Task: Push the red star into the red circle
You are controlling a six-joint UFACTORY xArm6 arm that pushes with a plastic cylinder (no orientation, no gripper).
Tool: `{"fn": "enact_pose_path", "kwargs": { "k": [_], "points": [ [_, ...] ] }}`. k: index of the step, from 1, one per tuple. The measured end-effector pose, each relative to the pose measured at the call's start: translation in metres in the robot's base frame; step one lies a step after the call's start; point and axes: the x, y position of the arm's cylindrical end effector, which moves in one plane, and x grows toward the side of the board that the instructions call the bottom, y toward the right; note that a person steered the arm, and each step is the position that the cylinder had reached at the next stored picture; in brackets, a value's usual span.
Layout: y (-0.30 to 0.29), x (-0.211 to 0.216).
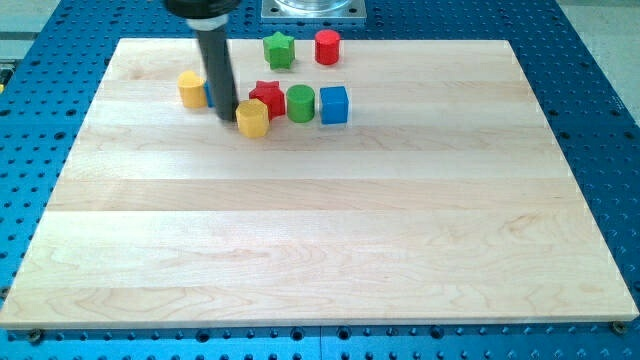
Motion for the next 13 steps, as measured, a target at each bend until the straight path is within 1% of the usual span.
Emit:
{"fn": "enact_pose_path", "kwargs": {
  "k": [1,2,3,4,5,6,7,8,9,10,11,12,13],
  "points": [
    [0.047,-0.036],
    [0.032,-0.043],
    [0.017,-0.080],
    [-0.005,-0.093],
    [-0.003,-0.139],
    [0.023,-0.146],
    [0.054,-0.062],
    [0.083,-0.008],
    [0.068,0.011],
    [0.053,0.039],
    [0.064,0.061],
    [0.098,0.087],
    [0.127,0.057]
  ]
}}
